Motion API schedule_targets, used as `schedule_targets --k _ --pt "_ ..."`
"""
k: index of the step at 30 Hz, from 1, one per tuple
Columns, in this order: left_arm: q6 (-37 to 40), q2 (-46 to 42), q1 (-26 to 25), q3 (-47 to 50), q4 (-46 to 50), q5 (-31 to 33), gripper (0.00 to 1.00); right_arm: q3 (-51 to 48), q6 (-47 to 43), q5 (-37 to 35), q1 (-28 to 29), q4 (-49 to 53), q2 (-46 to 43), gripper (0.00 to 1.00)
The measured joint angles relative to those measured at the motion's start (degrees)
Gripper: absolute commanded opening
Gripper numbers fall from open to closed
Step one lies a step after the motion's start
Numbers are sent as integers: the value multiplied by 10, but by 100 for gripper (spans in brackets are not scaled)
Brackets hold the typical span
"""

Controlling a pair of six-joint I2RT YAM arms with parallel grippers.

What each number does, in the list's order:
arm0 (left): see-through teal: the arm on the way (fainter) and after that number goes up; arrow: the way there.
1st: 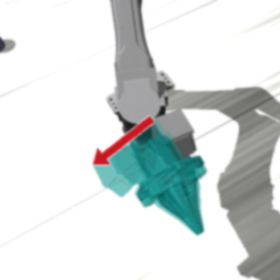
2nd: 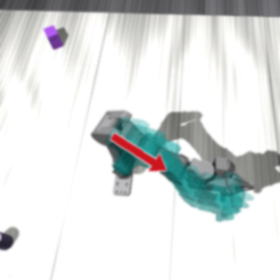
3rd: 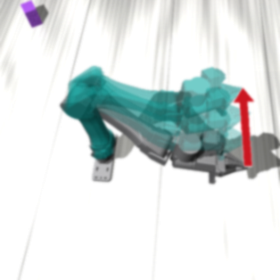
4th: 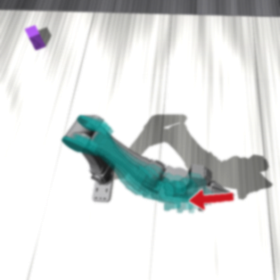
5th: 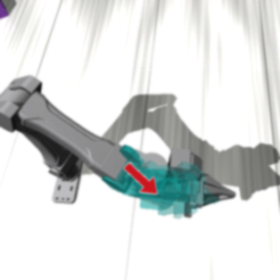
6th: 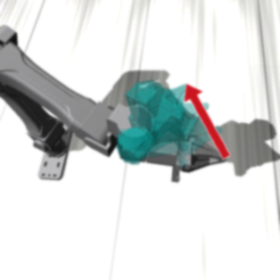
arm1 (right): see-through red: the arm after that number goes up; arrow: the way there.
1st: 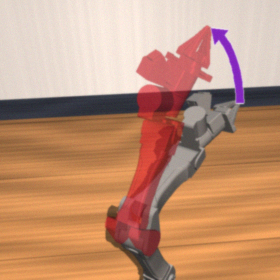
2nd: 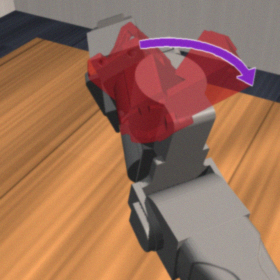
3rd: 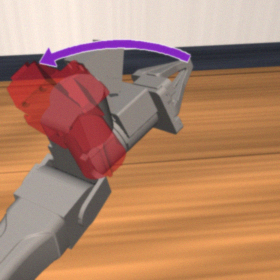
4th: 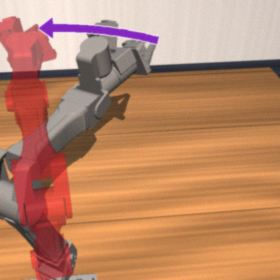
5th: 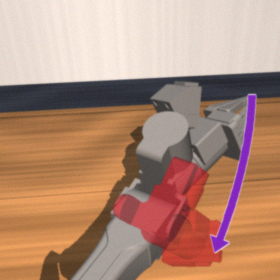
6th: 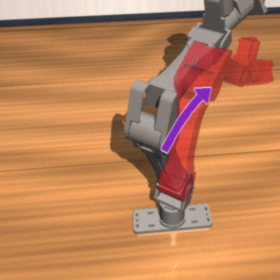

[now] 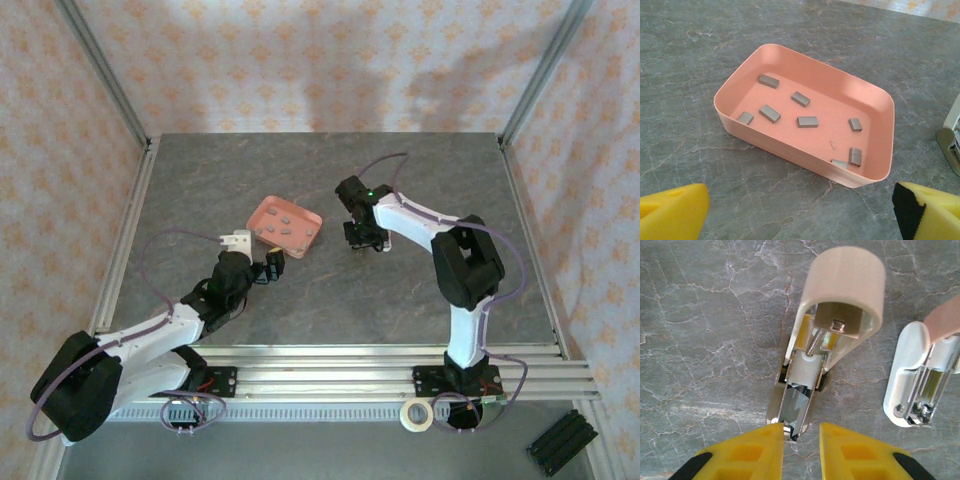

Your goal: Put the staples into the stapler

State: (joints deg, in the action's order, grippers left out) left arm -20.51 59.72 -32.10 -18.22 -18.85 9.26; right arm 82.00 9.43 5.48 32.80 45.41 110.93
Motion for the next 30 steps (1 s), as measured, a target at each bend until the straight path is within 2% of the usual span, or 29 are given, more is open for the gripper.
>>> schedule_targets --k 6,11,16,30 --pt "1 0 0 0 0 0 95 0 4 17 -9 -7 21 24" --pt "1 0 0 0 0 0 95 0 9 23 -14 -11 23 14" --pt "1 2 0 0 0 0 95 0 10 22 -14 -13 23 10" --pt "6 8 0 0 0 -10 94 -19 10 2 -13 -13 -19 6"
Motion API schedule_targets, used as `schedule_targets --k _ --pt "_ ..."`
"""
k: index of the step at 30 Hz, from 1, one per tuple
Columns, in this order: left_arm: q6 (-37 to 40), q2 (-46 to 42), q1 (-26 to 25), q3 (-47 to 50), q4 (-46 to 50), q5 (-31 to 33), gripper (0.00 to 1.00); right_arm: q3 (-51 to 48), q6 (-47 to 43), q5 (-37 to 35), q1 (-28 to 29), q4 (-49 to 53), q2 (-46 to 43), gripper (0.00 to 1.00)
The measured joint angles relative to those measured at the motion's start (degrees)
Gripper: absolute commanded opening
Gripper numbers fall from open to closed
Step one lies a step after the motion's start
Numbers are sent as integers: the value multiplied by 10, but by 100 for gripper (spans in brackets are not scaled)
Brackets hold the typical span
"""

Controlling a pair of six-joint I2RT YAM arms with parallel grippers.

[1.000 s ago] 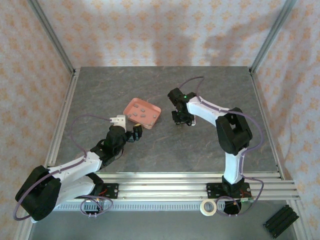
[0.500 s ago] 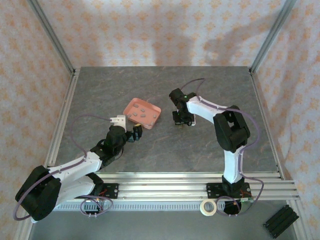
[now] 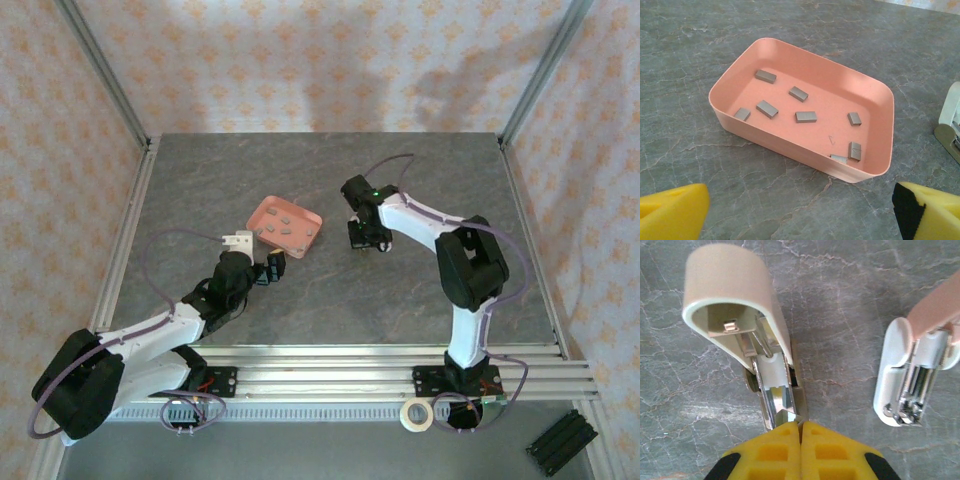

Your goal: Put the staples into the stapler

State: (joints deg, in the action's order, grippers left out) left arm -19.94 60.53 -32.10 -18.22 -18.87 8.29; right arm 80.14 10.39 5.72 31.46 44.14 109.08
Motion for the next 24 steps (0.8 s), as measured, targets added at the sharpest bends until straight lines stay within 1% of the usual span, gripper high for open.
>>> schedule_targets --k 8,13,18,24 --pt "2 0 0 0 0 -3 94 -11 -1 -7 3 -1 -12 6" --pt "7 0 0 0 -16 -22 93 -50 -4 17 4 -8 -60 6" --pt "48 0 0 4 -76 -96 90 -96 -9 82 2 -45 -129 6" --pt "141 6 0 4 -149 -210 88 -109 -16 184 -16 -91 -191 6"
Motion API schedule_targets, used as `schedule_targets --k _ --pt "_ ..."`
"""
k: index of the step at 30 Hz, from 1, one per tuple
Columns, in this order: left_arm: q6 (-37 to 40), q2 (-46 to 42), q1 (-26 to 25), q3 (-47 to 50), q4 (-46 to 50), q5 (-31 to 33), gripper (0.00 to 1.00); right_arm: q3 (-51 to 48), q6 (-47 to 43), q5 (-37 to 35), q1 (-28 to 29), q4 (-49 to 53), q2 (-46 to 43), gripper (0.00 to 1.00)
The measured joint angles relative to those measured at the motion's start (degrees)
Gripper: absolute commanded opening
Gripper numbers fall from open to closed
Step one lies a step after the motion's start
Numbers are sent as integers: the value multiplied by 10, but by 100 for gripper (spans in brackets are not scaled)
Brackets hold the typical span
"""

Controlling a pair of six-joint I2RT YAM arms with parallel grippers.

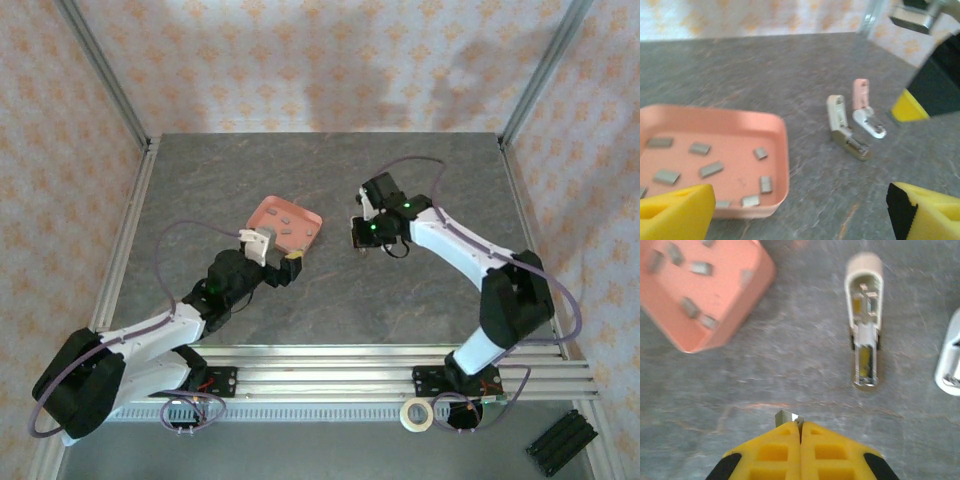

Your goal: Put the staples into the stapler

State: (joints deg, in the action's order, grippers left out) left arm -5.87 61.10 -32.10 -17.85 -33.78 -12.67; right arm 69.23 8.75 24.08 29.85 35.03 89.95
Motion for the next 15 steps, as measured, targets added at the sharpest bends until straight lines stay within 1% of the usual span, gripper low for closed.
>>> schedule_targets --k 4,7,10,15 --pt "66 21 -1 0 -63 -66 79 -10 0 82 -27 -38 -50 7" --pt "126 46 -2 0 -121 -113 72 -13 0 147 -45 -59 -71 7" --pt "181 69 -2 0 -170 -156 71 -15 0 209 -49 -77 -75 7" --pt "234 88 -9 -3 -210 -188 72 -28 0 292 -49 -90 -74 7"
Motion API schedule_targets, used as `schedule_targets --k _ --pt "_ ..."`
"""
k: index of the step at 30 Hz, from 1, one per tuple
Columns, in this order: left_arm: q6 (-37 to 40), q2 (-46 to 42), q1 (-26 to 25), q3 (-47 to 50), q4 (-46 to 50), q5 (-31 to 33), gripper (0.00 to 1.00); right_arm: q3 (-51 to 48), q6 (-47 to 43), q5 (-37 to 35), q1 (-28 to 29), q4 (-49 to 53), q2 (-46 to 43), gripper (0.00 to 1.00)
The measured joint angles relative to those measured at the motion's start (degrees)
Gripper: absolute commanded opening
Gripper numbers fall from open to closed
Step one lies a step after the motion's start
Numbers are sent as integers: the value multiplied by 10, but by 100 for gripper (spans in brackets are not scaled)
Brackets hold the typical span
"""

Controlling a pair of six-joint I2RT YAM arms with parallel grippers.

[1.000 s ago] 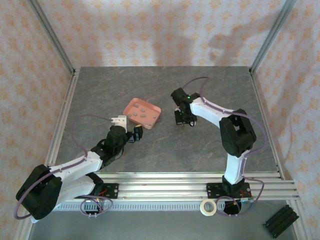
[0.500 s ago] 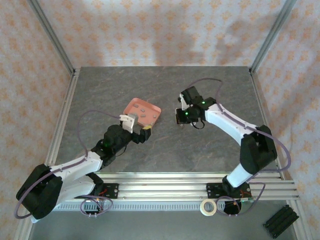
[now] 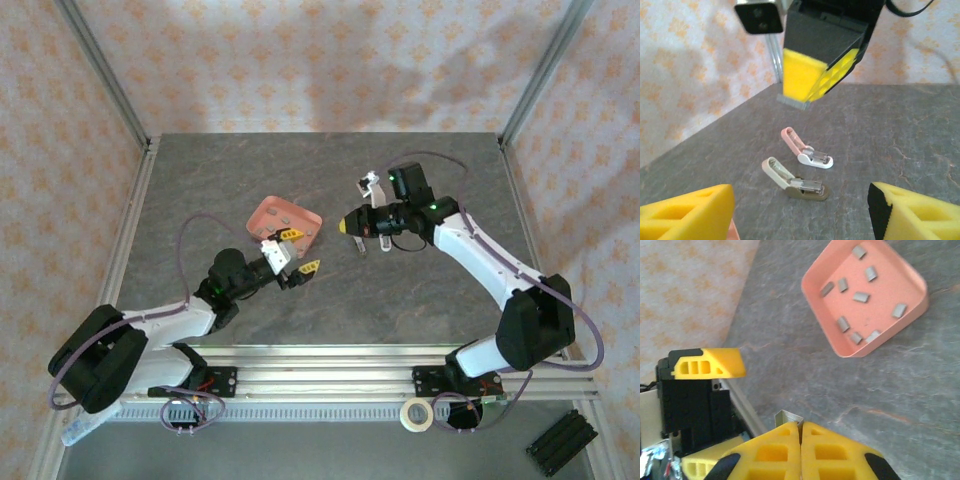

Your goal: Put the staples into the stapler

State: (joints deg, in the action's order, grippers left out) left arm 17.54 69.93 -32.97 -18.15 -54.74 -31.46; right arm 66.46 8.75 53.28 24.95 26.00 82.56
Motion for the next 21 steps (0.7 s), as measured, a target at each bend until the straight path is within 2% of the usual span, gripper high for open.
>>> schedule_targets --k 9,21 --pt "51 18 -4 -25 -19 -17 71 -15 2 81 0 -6 5 7" --pt "64 69 -4 -59 -39 -66 63 -27 3 113 0 -15 6 7"
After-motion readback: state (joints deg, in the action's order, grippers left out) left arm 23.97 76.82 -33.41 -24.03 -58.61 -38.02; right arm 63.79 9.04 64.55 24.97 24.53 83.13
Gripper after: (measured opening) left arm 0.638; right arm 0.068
